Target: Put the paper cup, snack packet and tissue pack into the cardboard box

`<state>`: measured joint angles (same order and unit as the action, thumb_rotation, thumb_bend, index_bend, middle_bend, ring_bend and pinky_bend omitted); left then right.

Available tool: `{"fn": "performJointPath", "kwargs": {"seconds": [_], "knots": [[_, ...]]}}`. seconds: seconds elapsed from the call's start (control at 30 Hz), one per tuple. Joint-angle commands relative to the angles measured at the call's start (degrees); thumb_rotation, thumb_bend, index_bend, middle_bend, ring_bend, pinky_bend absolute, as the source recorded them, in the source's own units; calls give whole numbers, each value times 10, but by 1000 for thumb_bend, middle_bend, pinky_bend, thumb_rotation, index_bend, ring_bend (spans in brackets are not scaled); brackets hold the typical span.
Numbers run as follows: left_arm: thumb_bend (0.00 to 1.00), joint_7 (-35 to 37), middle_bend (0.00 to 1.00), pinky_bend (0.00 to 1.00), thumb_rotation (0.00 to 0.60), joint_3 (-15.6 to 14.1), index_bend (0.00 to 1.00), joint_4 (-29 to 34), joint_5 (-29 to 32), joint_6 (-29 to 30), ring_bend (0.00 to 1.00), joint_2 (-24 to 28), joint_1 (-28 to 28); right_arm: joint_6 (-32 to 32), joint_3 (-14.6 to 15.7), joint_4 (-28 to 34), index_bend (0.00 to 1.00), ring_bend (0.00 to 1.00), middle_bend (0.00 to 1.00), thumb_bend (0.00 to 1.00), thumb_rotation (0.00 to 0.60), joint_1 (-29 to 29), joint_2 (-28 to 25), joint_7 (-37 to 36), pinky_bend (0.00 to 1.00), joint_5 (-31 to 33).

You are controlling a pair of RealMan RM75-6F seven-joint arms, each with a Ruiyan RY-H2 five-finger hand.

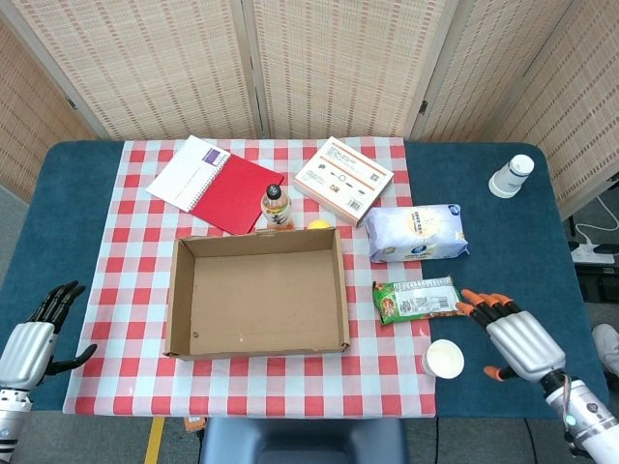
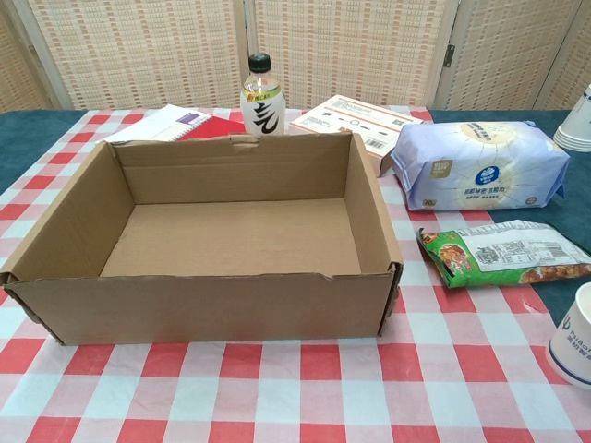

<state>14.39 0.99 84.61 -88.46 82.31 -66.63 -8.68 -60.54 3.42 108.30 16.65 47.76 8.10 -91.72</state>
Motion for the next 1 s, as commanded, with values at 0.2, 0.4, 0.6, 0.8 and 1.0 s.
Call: {"fn": "performJointPath", "kwargs": {"seconds": [0.2,0.4,0.6,0.8,1.0], "knots": [[230,4,27,223,600,0,88,1,0,1,0,2,1,44,20,14,112,0,0,0,600,8,41,60,148,20],[230,7,27,223,600,0,88,0,1,1,0,2,0,36,14,-9,114,0,1,0,600,13,75,49,148,10],[230,14,27,223,600,2,88,-1,2,3,0,4,1,48,9,-42,123,0,9,0,600,26,110,38,153,13],[229,20,26,224,600,2,88,-2,3,2,0,6,1,65,10,-56,135,0,14,0,600,37,132,36,161,24],[230,22,26,224,600,2,88,-3,2,2,0,6,1,75,11,-59,164,11,49,0,600,44,141,42,204,38]]}}
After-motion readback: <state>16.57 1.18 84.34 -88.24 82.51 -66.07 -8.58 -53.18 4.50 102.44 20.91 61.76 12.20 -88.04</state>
